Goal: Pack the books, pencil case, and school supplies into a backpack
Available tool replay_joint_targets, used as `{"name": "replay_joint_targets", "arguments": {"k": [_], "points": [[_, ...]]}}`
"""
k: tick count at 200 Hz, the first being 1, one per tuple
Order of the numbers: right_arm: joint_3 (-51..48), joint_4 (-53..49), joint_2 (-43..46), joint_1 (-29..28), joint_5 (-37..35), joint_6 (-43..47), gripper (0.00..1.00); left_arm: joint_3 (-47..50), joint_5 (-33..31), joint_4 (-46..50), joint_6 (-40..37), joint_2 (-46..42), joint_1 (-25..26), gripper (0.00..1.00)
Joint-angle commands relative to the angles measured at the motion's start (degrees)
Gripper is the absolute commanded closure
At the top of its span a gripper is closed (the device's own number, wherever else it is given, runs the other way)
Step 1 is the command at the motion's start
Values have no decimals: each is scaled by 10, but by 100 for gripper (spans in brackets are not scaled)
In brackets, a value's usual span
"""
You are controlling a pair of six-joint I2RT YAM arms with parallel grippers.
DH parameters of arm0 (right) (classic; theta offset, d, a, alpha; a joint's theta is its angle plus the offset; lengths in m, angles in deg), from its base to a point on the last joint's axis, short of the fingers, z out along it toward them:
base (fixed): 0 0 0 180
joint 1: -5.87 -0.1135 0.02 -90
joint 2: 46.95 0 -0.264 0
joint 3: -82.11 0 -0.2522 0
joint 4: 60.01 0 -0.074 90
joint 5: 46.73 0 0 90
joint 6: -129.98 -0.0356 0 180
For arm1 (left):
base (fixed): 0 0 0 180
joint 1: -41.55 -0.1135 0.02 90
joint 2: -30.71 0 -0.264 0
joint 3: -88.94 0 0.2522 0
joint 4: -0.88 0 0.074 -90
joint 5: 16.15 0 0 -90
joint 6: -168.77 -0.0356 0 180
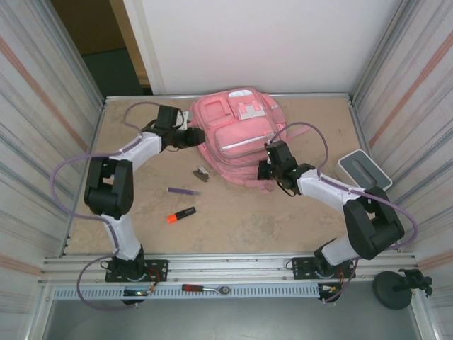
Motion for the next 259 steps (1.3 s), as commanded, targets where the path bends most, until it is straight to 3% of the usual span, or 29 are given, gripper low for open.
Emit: {"name": "replay_joint_targets", "arguments": {"k": [1, 25, 55, 76, 105, 133, 194, 259], "points": [[-9, -7, 23, -28, 26, -18, 100, 87, -13, -58, 50, -105, 16, 38], [-8, 10, 25, -54, 28, -32, 100, 152, -46, -73, 76, -169, 73, 27], [-5, 27, 26, -82, 28, -43, 100, 160, -138, -52, 71, -187, 166, 25], [-5, 29, 32, -97, 24, -45, 100, 152, -178, -48, 77, -167, 194, 25], [-12, 24, 37, -102, 17, -46, 100, 127, -172, -59, 73, -119, 198, 31], [-25, -6, 31, -94, -19, -38, 100, 106, -217, -52, 57, -73, 192, 40], [-39, -70, 10, 0, -82, -15, 100, 111, -210, -60, 40, -3, 147, 44], [31, -104, -40, 102, -47, 43, 100, 113, -215, -54, 16, 10, 136, 44]]}}
